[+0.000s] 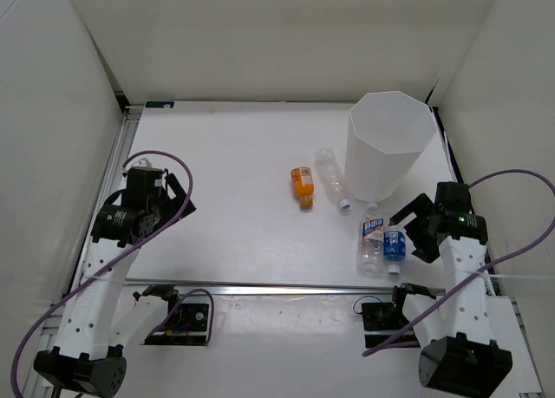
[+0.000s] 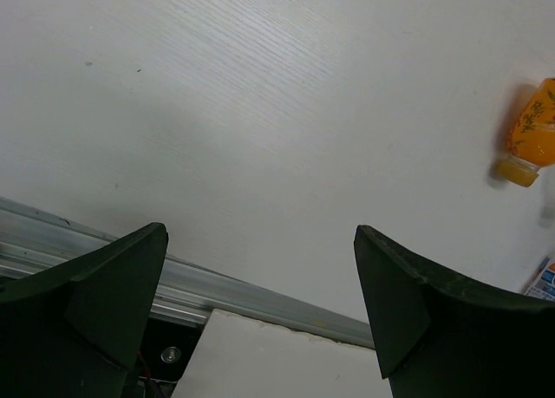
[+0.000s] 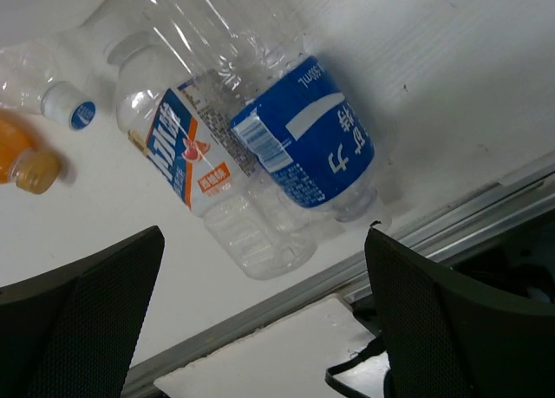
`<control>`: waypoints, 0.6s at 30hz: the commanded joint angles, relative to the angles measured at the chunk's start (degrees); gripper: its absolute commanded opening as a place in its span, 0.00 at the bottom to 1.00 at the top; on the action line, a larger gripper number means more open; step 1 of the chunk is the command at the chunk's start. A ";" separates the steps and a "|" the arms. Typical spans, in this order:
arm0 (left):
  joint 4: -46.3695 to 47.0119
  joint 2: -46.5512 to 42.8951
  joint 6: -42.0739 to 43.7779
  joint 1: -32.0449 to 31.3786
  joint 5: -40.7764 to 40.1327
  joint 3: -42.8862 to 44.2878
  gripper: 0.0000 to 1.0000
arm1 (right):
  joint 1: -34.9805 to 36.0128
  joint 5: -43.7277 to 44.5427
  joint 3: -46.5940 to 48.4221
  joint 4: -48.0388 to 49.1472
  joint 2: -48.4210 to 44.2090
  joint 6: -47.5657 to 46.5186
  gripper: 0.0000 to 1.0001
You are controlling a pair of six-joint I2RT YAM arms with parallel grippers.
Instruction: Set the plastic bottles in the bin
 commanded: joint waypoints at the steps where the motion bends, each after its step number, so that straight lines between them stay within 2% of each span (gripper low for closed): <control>1: 1.73 -0.91 0.91 -1.18 1.49 0.02 1.00 | 0.18 -1.07 -0.51 7.05 2.71 2.17 1.00; 6: 1.73 -0.30 0.91 -1.71 1.49 -1.03 1.00 | 0.18 -0.54 -1.13 11.71 7.89 3.40 1.00; 18: 2.88 3.74 0.91 -1.72 2.55 -2.79 1.00 | 0.18 2.10 -3.32 14.88 19.32 8.33 1.00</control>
